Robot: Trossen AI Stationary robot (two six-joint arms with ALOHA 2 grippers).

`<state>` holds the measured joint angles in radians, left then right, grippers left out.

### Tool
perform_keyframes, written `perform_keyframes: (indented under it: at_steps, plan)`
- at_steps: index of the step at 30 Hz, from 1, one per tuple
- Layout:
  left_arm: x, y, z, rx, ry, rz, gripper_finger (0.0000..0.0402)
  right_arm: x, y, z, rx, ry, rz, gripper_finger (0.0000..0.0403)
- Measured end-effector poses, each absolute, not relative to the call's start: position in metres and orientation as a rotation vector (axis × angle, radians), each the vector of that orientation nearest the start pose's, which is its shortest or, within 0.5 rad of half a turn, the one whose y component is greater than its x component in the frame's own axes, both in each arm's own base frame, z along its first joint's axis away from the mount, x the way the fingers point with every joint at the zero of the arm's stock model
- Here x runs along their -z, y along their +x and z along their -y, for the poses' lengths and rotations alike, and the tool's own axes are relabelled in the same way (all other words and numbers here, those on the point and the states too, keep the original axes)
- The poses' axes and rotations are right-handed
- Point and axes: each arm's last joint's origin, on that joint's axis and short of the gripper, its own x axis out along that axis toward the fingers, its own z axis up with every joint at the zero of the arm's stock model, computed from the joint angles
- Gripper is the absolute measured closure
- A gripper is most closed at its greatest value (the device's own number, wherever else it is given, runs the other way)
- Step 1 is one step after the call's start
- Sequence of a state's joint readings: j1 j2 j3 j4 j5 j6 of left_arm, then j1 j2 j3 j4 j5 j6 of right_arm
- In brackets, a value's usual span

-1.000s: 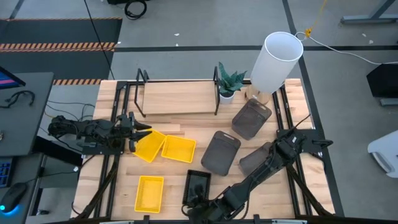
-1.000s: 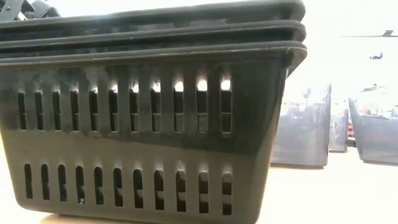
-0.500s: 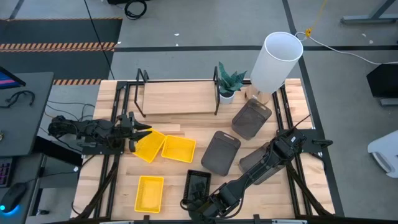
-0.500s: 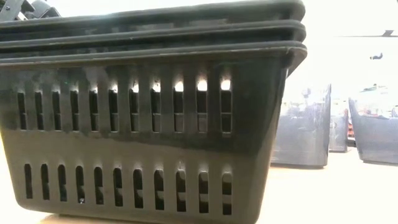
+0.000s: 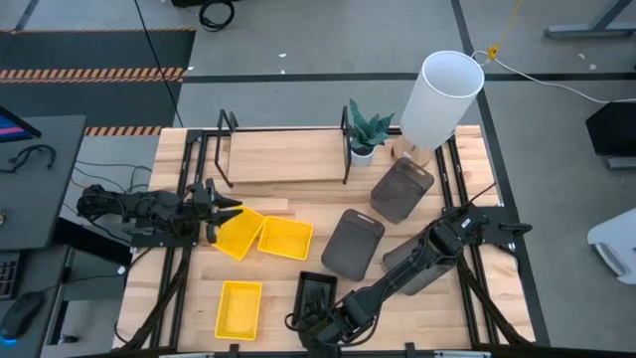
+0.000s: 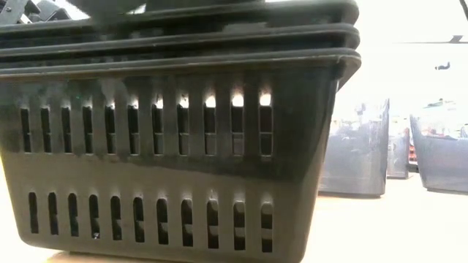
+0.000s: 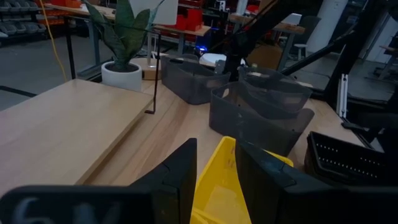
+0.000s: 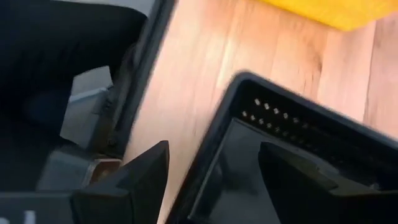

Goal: Stack baskets on shelf by color
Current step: Put the stacked black bins on the shelf

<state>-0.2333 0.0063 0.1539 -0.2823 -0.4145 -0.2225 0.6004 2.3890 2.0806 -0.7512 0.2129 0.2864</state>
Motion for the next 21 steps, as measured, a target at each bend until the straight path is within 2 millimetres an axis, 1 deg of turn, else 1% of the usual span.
perform_keyframes:
  at_steps: [3, 11, 14, 21]
  plan:
    - [-0.188, 0.083, 0.008, -0.195, -0.179, -0.107, 0.0285, -0.182, 0.426, -0.282, -0.196, -0.154, -1.021, 0.0158]
    - [-0.188, 0.083, 0.008, -0.194, -0.179, -0.107, 0.0285, -0.163, 0.424, -0.278, -0.195, -0.123, -1.058, 0.0172]
    - [-0.188, 0.083, 0.008, -0.194, -0.179, -0.107, 0.0285, -0.16, 0.424, -0.275, -0.182, -0.113, -1.07, 0.0178]
    - [-0.188, 0.083, 0.008, -0.194, -0.178, -0.107, 0.0285, -0.16, 0.426, -0.271, -0.173, -0.107, -1.069, 0.0221]
